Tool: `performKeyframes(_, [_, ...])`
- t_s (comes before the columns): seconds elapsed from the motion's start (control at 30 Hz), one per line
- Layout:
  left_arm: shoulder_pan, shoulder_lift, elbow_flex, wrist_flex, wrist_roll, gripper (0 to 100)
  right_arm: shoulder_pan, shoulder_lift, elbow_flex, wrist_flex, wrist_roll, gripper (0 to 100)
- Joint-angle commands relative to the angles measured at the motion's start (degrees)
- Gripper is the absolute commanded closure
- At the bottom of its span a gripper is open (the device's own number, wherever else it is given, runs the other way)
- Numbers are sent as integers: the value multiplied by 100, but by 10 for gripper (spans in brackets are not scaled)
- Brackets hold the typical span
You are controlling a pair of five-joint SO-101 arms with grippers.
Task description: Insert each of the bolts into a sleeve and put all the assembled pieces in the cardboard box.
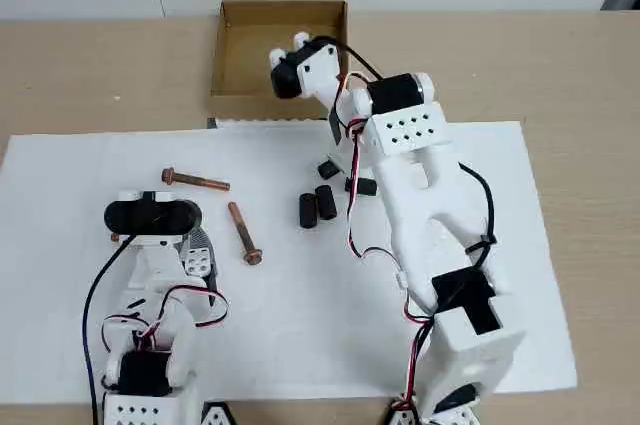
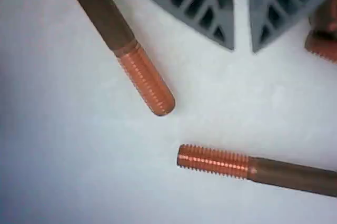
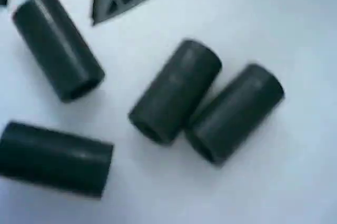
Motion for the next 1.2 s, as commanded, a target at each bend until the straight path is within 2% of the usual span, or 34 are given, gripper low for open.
performKeyframes(0.0, [-18,-44,-75,26,-18,993,101,-92,-255,127,501,898])
performKeyframes(0.1, [-18,-44,-75,26,-18,993,101,259,-264,312,879,897])
performKeyframes(0.23, [-18,-44,-75,26,-18,993,101,585,-281,303,1029,895])
performKeyframes(0.4, [-18,-44,-75,26,-18,993,110,884,-281,259,1222,834])
performKeyframes(0.9, [-18,-44,-75,26,-18,993,365,1666,-290,-189,1451,834])
performKeyframes(1.17, [-18,-44,-75,26,-18,993,330,1842,-290,-391,1442,976])
